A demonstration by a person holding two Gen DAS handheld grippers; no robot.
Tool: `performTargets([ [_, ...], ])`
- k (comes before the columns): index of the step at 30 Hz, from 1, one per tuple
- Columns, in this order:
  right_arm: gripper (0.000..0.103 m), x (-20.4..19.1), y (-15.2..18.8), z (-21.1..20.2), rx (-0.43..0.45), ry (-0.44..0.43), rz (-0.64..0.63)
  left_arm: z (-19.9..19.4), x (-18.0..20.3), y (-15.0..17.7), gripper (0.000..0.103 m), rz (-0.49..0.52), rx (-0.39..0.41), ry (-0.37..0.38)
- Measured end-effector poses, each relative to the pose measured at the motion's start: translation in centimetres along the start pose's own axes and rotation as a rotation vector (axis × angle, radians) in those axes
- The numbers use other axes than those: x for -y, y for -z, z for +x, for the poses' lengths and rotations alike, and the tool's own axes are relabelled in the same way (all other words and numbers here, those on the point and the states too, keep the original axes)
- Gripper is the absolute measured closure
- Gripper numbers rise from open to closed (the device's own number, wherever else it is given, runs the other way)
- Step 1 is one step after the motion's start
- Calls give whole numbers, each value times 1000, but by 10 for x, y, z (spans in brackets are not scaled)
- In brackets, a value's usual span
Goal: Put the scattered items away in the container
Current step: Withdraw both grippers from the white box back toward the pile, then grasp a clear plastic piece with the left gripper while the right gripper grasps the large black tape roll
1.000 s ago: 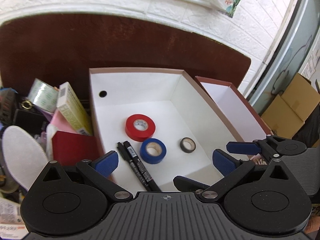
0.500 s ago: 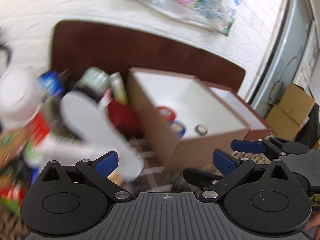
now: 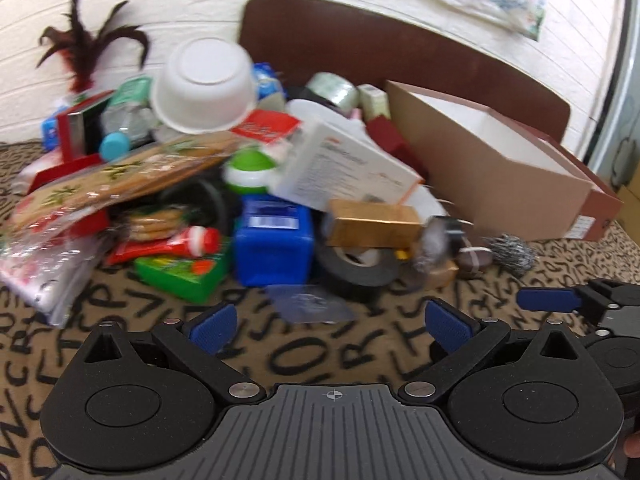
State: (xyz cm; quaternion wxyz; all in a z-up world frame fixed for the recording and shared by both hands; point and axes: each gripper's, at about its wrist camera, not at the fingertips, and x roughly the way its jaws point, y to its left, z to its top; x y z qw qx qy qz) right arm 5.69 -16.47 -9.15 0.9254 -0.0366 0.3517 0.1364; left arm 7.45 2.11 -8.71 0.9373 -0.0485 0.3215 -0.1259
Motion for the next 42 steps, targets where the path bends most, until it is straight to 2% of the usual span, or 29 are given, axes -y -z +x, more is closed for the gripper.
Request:
performTargets([
  [4,14,-9,-4,3,2,-12,2,-3,-20,-5,1,-22,16,-29],
  [6,23,-13,-6,7,-3,-10,-9,-2,-28,-8,6,-34,13,-30],
  [8,41,-18,-9,11,-7,-21,-18,1,-36,-12,13,-43,-6,-29],
  [10,48,-21,-13,13,0,-41,-13,3,-41,-13,19,-52,-17,-34],
  [12,48,-25,-18,15,9,-52,-39,5,-43,-11,23,-55,-40,-18],
  [14,49,-30,-22,18,22,-52,-69,8,-44,-10,24,-56,-60,13],
  [16,50,-31,-26,24,24,-41,-80,11,-44,-11,21,-72,-62,12],
  [22,50,-15,-34,42,49,-11,-3,31,-41,-16,21,-105,-97,65],
  [24,51,-10,-37,49,48,-12,28,40,-36,-14,29,-87,-119,65],
  [25,52,-8,-39,53,37,-21,39,46,-34,-12,42,-81,-142,65],
  [26,52,-8,-40,56,33,-29,47,51,-34,-11,50,-82,-164,73],
  [29,53,-7,-42,65,32,-30,54,53,-38,-9,51,-131,-150,80],
  [32,52,-6,-46,71,30,-25,77,56,-40,-9,43,-165,-144,84],
  [34,53,-6,-48,80,15,-18,85,56,-35,-8,39,-140,-142,88],
  [35,57,-8,-48,83,16,-14,74,56,-31,-7,41,-118,-144,85],
  [36,59,-10,-47,85,6,-17,66,55,-27,-6,44,-87,-146,79],
  [37,59,-11,-46,86,-6,-26,76,54,-23,-5,67,-60,-146,73],
  [38,64,-11,-44,86,-16,-30,80,54,-22,-3,78,-49,-153,84],
  [40,66,-10,-41,84,-36,-32,73,50,-24,1,89,-65,-174,115],
  [42,67,-7,-37,79,-62,-50,74,45,-23,5,92,-49,-177,111],
])
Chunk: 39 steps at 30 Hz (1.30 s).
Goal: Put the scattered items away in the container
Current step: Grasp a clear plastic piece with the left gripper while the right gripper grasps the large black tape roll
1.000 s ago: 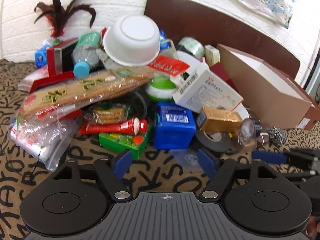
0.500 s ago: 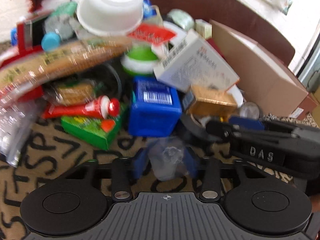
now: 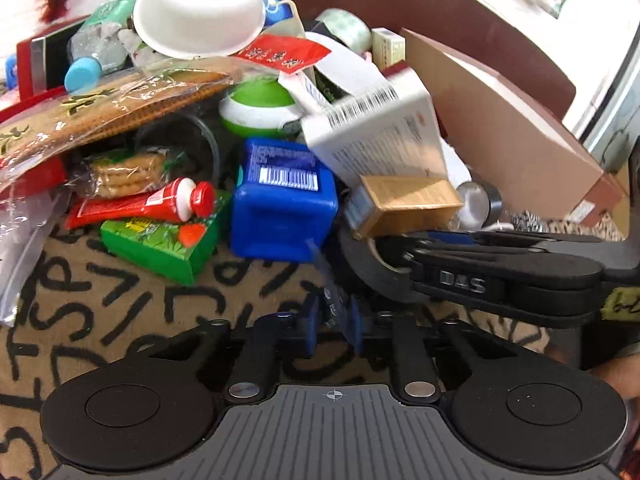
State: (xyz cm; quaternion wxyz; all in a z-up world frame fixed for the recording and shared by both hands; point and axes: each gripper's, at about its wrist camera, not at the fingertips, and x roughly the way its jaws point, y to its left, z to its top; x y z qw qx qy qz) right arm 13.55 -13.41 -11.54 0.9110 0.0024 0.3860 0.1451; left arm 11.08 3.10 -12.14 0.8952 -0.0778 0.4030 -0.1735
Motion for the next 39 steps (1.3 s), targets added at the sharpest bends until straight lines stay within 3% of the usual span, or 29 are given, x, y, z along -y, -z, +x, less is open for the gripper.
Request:
performTargets([
  [5,70,9,12,-21,-42,-41,33,-19,2,7,93,15,4,-31],
  [11,66,5,19,-44,-131,-128,-21,-58,17,11,90,227,44,-175],
  [12,66,3,20,-49,-131,-146,-33,-63,20,13,82,253,42,-153],
  [13,65,2,22,-52,-128,-152,-40,-66,21,13,65,255,41,-116],
  [16,64,3,23,-55,-126,-149,-21,-70,24,16,45,221,70,-31],
  [19,63,4,22,-60,-102,-144,-9,-61,31,18,44,207,45,4],
  [25,63,9,21,-65,-76,-117,-7,-58,33,26,44,186,31,-5],
  [27,63,6,22,-64,-82,-124,-13,-55,29,26,51,165,15,-1],
  [28,63,4,23,-63,-85,-132,-19,-54,26,26,71,148,7,-1],
  [29,63,2,24,-61,-89,-142,-26,-52,23,25,84,134,-3,3],
  [33,60,-5,28,-52,-110,-120,-53,-50,16,27,92,114,-16,-11],
  [37,70,-6,27,-52,-121,-104,-82,-47,10,29,92,97,-29,-26],
  [39,70,-15,25,-61,-93,-56,-172,-48,7,29,95,84,-30,-18],
])
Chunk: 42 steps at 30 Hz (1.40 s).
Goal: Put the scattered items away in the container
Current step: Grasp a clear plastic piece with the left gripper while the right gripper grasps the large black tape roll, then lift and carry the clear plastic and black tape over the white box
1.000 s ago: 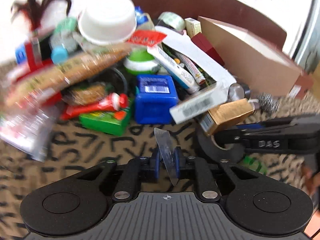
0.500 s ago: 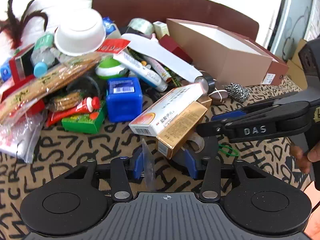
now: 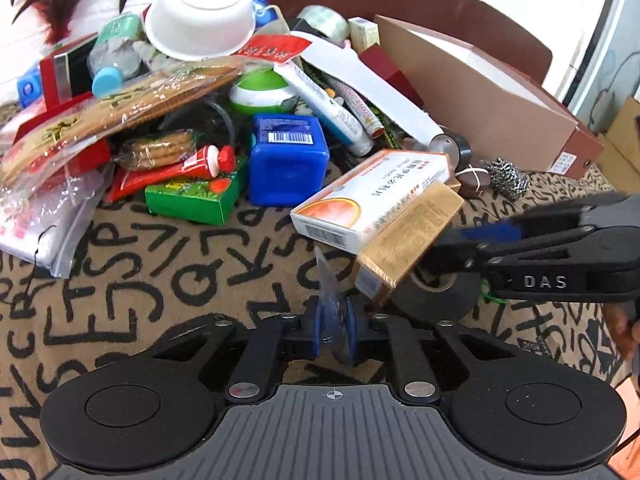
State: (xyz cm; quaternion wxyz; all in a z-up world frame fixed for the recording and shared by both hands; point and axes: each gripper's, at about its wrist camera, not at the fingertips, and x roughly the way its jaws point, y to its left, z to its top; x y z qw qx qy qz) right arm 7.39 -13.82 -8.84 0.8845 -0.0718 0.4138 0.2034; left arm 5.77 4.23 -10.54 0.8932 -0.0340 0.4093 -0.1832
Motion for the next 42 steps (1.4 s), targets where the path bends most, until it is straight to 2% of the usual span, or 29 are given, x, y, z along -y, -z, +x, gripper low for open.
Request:
performTargets([
  [2,70,-11,-2,-8,34,72,-93,-1,-3,0,96,-19,1,7],
  [5,70,-3,-6,-13,53,74,-39,-3,-6,-1,96,-33,2,8],
  [7,70,-2,-7,-14,70,122,-44,-5,-7,-1,96,-33,5,1],
  [11,70,19,-7,-18,79,110,69,-17,-17,-4,96,-68,33,5],
  [15,70,29,-4,-20,74,120,105,-26,-18,-10,96,-72,62,32],
  [21,70,33,3,-12,53,103,145,-9,-9,-6,96,-51,6,35],
  [23,70,36,4,-11,49,99,158,-4,-7,-4,93,-38,-3,30],
  [25,70,37,4,-9,45,111,157,1,-6,-2,85,-43,-9,23],
  [26,71,37,5,-9,47,105,161,2,-6,-2,85,-50,-10,22],
  [27,73,38,6,-8,49,98,169,3,-7,-1,86,-56,-14,24],
  [28,86,39,6,-8,51,90,172,3,-7,-1,92,-58,-15,26],
  [29,99,40,7,-7,49,82,177,2,-7,-2,94,-60,-15,27],
  [32,99,42,6,-4,46,78,187,2,-8,-3,95,-59,-18,23],
  [37,93,45,3,-5,65,90,203,1,-8,-3,94,-59,-11,12],
  [40,77,47,5,-1,59,102,214,3,-8,-4,94,-57,-12,11],
  [42,64,48,5,5,42,99,216,4,-8,-4,89,-56,-10,15],
])
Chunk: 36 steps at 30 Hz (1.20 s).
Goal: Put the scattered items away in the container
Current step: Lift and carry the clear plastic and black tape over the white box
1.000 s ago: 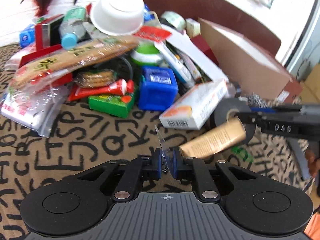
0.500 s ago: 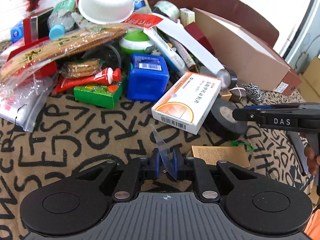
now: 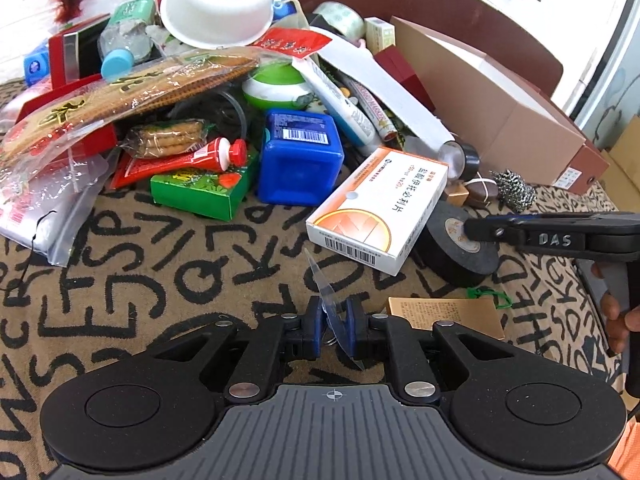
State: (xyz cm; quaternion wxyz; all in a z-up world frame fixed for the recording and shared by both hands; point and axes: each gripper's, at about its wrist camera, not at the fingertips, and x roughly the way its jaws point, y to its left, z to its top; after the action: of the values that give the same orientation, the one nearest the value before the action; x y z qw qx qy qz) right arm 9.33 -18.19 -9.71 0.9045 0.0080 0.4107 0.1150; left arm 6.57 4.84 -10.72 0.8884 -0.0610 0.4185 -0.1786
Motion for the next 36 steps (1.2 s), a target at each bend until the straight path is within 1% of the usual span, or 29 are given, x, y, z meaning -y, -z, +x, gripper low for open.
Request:
performTargets([
  [1,59,0,1,4,-7,-8,2,1,0,0,85,-3,0,1],
  [2,60,-1,2,8,-15,-11,7,2,-1,0,82,-8,0,3],
  [3,60,-1,3,12,-19,-10,11,3,-2,0,82,-11,1,5],
  [5,68,-3,4,15,-10,1,10,4,-2,0,82,-13,5,6],
  [6,68,-4,4,15,-10,7,1,5,-2,0,85,-10,6,6],
  [7,68,-5,3,15,-10,8,-6,6,-1,0,91,-5,5,1],
  [8,69,-4,3,14,-9,6,-9,6,-1,-1,94,-4,3,-3],
  [11,72,1,4,5,3,-11,18,1,-2,-2,96,-24,-1,-2],
  [13,73,2,3,-5,13,-32,18,-8,0,-5,96,-27,13,7],
  [15,73,3,2,-17,22,-61,9,-21,5,-11,96,-23,36,34],
  [18,73,6,-5,-36,53,-88,3,-41,17,-26,96,9,90,63],
  [21,73,10,-16,-57,103,-113,-5,-54,32,-46,96,39,130,105],
  [23,73,13,-25,-71,144,-120,-14,-59,43,-62,96,52,151,147],
  [26,73,22,-46,-93,208,-111,-32,-62,58,-91,96,65,178,207],
  [29,73,37,-71,-117,278,-94,-36,-66,80,-123,96,104,223,242],
  [31,73,50,-92,-132,324,-68,-39,-66,97,-146,96,132,252,249],
  [33,73,63,-115,-144,365,-32,-36,-61,112,-171,96,139,269,260],
  [36,73,81,-151,-149,388,64,-63,-47,137,-209,96,146,283,282],
])
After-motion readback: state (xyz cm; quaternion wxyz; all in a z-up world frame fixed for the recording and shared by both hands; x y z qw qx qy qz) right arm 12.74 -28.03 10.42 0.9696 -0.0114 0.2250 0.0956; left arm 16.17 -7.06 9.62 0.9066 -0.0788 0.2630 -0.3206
